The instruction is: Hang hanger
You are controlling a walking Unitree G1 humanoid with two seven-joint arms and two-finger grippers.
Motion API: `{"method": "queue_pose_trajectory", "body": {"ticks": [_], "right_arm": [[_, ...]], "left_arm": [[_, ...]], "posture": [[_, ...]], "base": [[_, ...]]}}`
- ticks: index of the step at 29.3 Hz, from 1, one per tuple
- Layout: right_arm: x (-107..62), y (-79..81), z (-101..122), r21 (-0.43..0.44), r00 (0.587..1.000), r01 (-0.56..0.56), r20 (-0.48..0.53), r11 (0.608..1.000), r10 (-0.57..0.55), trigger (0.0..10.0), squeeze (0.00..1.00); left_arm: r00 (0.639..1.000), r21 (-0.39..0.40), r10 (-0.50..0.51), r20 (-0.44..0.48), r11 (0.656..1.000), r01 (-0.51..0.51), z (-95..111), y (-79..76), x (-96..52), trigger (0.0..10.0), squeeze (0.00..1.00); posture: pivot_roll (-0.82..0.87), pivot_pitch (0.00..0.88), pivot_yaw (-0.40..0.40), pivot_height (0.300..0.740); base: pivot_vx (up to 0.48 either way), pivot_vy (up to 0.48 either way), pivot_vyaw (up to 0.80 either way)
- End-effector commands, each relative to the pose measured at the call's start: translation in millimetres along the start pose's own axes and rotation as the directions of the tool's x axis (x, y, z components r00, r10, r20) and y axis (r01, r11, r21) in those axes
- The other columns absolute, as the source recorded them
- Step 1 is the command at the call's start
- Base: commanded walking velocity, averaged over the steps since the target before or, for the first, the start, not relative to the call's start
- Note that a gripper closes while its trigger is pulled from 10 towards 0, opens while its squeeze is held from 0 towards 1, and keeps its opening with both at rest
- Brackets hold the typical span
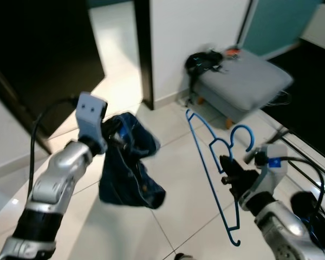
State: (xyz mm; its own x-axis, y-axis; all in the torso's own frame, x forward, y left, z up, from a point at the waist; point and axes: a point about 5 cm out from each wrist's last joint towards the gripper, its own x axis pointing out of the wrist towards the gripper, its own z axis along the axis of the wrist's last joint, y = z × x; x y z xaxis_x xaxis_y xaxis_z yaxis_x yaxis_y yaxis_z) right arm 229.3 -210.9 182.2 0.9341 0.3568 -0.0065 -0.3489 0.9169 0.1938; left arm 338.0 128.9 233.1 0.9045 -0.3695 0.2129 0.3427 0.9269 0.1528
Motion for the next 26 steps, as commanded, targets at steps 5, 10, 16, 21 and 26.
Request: {"method": "queue_pose_trajectory", "body": {"ticks": [5,10,16,21,26], "right_arm": [[-4.9,20.1,34,-0.074,0.967,-0.246,0.047,0.967,0.250,10.0,0.00],[-15.1,20.7,65,-0.129,0.931,-0.335,0.107,0.933,0.349,10.0,0.00],[-26.6,22.5,84,-0.196,0.904,-0.379,0.128,0.904,0.407,10.0,0.00],[-23.9,23.8,81,-0.248,0.922,-0.368,0.028,0.896,0.386,10.0,0.00],[-21.1,34.6,74,-0.252,0.901,-0.431,-0.058,0.867,0.431,10.0,0.00]], "left_arm": [[0.996,0.022,-0.012,0.092,1.000,0.010,33,12.9,13.0,10.0,0.00],[0.992,0.038,-0.002,0.127,0.999,-0.003,49,21.4,19.4,10.0,0.00],[0.989,0.021,0.015,0.149,1.000,-0.019,57,23.2,22.4,10.0,0.00],[0.985,-0.068,0.031,0.167,0.997,-0.020,64,19.8,27.5,10.0,0.00],[0.987,-0.170,0.026,0.159,0.986,0.001,68,11.9,33.2,10.0,0.00]], "posture": [[-0.02,0.155,0.008,0.740],[-0.03,0.152,0.014,0.740],[-0.03,0.153,0.012,0.740],[-0.03,0.149,0.010,0.740],[-0.03,0.141,0.008,0.740]], "base": [[0.000,0.000,-0.79],[0.000,0.000,-0.63],[0.000,0.000,0.00],[0.000,0.000,0.00],[0.000,0.000,0.00]]}}
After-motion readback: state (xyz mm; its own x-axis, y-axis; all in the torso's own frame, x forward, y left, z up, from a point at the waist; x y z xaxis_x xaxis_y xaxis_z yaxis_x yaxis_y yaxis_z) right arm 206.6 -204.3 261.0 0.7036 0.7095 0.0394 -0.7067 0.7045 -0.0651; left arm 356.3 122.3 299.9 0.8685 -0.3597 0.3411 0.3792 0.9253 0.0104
